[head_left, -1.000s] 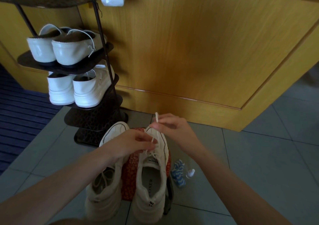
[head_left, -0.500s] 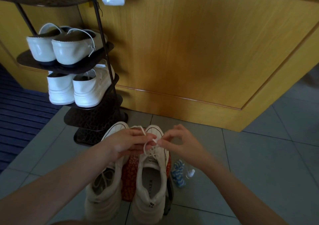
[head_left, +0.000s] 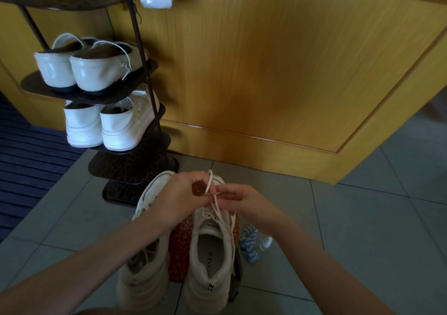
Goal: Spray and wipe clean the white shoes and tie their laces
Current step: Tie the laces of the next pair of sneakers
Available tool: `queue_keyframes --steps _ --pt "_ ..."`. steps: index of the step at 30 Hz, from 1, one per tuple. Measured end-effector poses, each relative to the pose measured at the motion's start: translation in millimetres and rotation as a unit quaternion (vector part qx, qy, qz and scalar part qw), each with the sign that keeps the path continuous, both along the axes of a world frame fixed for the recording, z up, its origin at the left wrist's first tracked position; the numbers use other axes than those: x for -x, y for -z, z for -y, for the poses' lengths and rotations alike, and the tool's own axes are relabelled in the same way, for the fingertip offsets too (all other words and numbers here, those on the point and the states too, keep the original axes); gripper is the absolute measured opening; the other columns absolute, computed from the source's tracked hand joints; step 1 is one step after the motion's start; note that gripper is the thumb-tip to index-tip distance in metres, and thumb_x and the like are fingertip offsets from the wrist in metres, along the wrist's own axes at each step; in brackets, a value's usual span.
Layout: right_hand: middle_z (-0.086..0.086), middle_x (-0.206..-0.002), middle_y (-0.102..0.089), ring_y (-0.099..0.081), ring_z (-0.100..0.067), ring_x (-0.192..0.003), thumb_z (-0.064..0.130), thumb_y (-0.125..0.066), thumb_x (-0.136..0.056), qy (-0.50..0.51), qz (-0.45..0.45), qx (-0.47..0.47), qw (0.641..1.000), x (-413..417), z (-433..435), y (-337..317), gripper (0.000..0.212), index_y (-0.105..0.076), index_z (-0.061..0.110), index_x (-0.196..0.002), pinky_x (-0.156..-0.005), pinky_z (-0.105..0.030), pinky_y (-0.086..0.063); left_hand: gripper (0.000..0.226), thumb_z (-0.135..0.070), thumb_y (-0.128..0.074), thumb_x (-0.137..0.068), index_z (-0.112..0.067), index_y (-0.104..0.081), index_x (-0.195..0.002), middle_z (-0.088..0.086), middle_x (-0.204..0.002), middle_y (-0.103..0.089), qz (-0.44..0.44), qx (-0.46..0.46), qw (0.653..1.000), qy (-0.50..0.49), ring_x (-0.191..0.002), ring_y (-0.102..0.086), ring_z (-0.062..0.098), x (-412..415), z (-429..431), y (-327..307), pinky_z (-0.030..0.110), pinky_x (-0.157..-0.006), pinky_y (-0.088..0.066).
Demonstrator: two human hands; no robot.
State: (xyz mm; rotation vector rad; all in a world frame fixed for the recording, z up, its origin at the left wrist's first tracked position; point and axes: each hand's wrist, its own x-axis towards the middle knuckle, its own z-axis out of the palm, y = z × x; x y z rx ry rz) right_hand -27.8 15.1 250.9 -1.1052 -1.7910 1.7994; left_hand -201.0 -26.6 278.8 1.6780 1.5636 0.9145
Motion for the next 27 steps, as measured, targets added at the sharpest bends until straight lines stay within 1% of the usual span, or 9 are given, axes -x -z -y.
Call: queue_keyframes --steps 2,5,7,10,14,19,21,24,27 --pt "-0.001 -0.093 -0.072 -0.065 -0.012 -0.084 0.003 -0.059 -0.087 0.002 -0.016 0.025 1.000 1 -3 2 0.024 -0.068 0.012 -0.108 -0.077 -0.024 -0.048 0.013 -0.003 -0.077 -0.071 -0.013 -0.069 -0.072 -0.001 -0.067 -0.067 0.011 -0.011 1.000 -0.003 -0.065 -0.063 0.004 1 0 2 0.007 -0.059 -0.044" --pt "0.006 -0.081 -0.068 -0.058 -0.005 -0.073 0.006 -0.060 -0.085 0.022 0.004 0.017 1.000 2 -6 2 0.019 -0.072 0.017 -0.096 -0.067 -0.020 -0.045 0.012 -0.003 -0.077 -0.071 -0.012 -0.070 -0.073 0.001 -0.070 -0.069 0.047 0.007 0.999 -0.011 -0.067 -0.064 0.003 2 1 3 0.008 -0.061 -0.045" --pt "0.012 -0.075 -0.066 -0.056 -0.004 -0.072 0.010 -0.063 -0.083 0.032 0.063 -0.048 0.996 1 -8 2 0.016 -0.071 0.023 -0.085 -0.070 -0.024 -0.047 0.013 -0.003 -0.078 -0.070 -0.013 -0.071 -0.074 0.001 -0.073 -0.071 0.072 0.023 0.997 -0.018 -0.069 -0.067 0.007 4 1 5 0.012 -0.064 -0.049" --pt "0.016 -0.067 -0.054 -0.044 0.004 -0.059 0.011 -0.065 -0.081 0.007 0.163 -0.194 0.967 -6 -14 2 0.022 -0.062 0.032 -0.075 -0.060 -0.016 -0.035 0.016 -0.002 -0.078 -0.069 -0.016 -0.071 -0.072 -0.001 -0.073 -0.072 0.086 0.041 0.995 -0.030 -0.067 -0.066 0.005 6 0 7 0.013 -0.064 -0.049" --pt "0.019 -0.082 -0.050 -0.045 -0.002 -0.089 0.017 -0.065 -0.085 0.008 0.264 -0.335 0.904 -21 -28 -3 0.012 -0.063 0.028 -0.082 -0.091 -0.023 -0.034 0.014 -0.002 -0.077 -0.071 -0.014 -0.071 -0.073 -0.003 -0.069 -0.071 0.083 0.049 0.995 -0.024 -0.062 -0.064 -0.001 2 -1 5 0.008 -0.059 -0.046" --pt "0.006 -0.100 -0.066 -0.046 -0.013 -0.103 0.016 -0.058 -0.090 0.044 0.394 -0.405 0.824 -32 -33 2 0.017 -0.070 0.021 -0.100 -0.093 -0.024 -0.033 0.011 -0.001 -0.075 -0.073 -0.008 -0.071 -0.080 0.005 -0.076 -0.072 0.112 0.073 0.991 -0.017 -0.064 -0.066 0.005 0 0 2 0.012 -0.059 -0.051" --pt "0.008 -0.106 -0.064 -0.045 -0.010 -0.109 0.008 -0.058 -0.088 0.059 0.359 -0.367 0.856 -33 -29 0 0.024 -0.069 0.023 -0.103 -0.097 -0.021 -0.031 0.012 0.000 -0.075 -0.073 -0.007 -0.070 -0.082 0.005 -0.078 -0.072 0.120 0.082 0.989 -0.014 -0.065 -0.067 0.006 3 -1 3 0.014 -0.061 -0.052" --pt "0.023 -0.106 -0.061 -0.050 0.000 -0.111 0.007 -0.062 -0.085 -0.011 0.180 -0.201 0.963 -24 -11 -15 0.029 -0.066 0.031 -0.101 -0.106 -0.028 -0.037 0.017 0.000 -0.076 -0.071 -0.006 -0.069 -0.086 0.003 -0.079 -0.072 0.128 0.086 0.988 -0.009 -0.069 -0.067 0.006 6 -3 6 0.015 -0.064 -0.053" --pt "0.026 -0.095 -0.060 -0.053 0.008 -0.099 0.015 -0.068 -0.084 -0.062 0.135 -0.221 0.964 -8 0 -16 0.019 -0.068 0.023 -0.101 -0.103 -0.020 -0.034 0.019 0.000 -0.077 -0.070 -0.006 -0.069 -0.086 0.003 -0.078 -0.072 0.131 0.080 0.988 -0.001 -0.072 -0.069 0.008 6 -3 6 0.015 -0.065 -0.053"
